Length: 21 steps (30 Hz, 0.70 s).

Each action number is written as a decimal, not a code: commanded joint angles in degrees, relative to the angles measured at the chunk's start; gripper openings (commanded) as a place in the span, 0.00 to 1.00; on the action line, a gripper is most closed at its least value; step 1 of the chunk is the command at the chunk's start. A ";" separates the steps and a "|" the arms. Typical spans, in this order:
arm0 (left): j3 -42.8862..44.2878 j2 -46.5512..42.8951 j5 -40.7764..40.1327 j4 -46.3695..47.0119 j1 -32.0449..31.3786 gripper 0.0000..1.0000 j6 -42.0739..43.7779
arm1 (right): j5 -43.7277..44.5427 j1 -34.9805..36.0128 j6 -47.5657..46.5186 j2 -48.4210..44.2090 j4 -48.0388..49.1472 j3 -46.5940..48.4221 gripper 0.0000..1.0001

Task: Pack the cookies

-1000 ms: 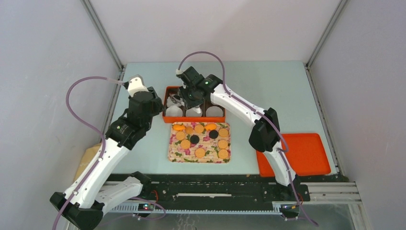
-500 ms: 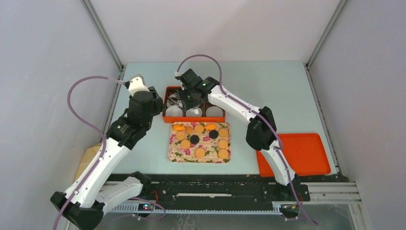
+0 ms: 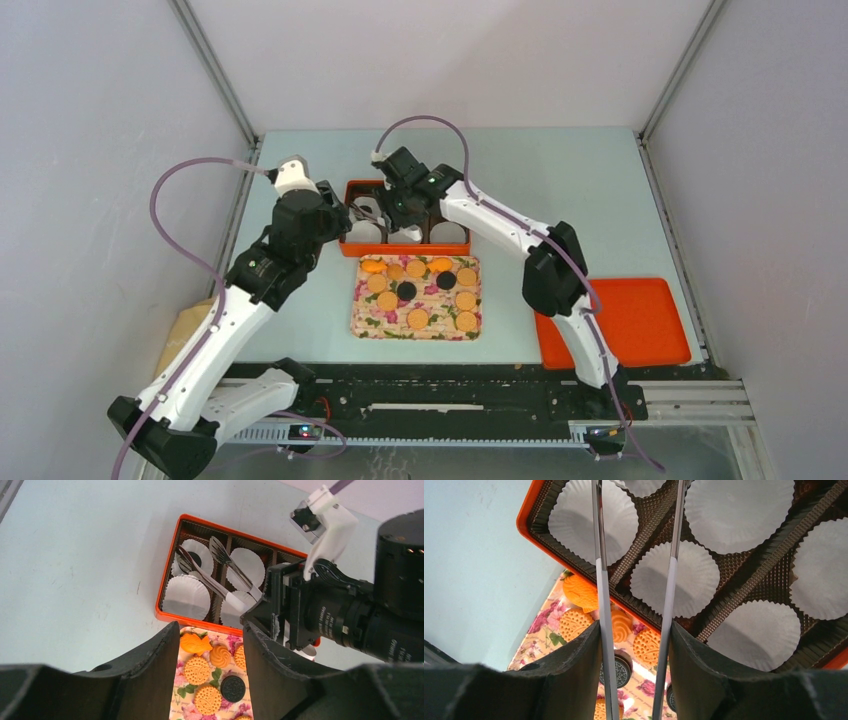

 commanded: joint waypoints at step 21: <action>-3.13 -5.57 1.15 1.34 0.43 0.54 -1.26 | 16.93 22.72 15.27 -46.22 0.39 -49.92 0.52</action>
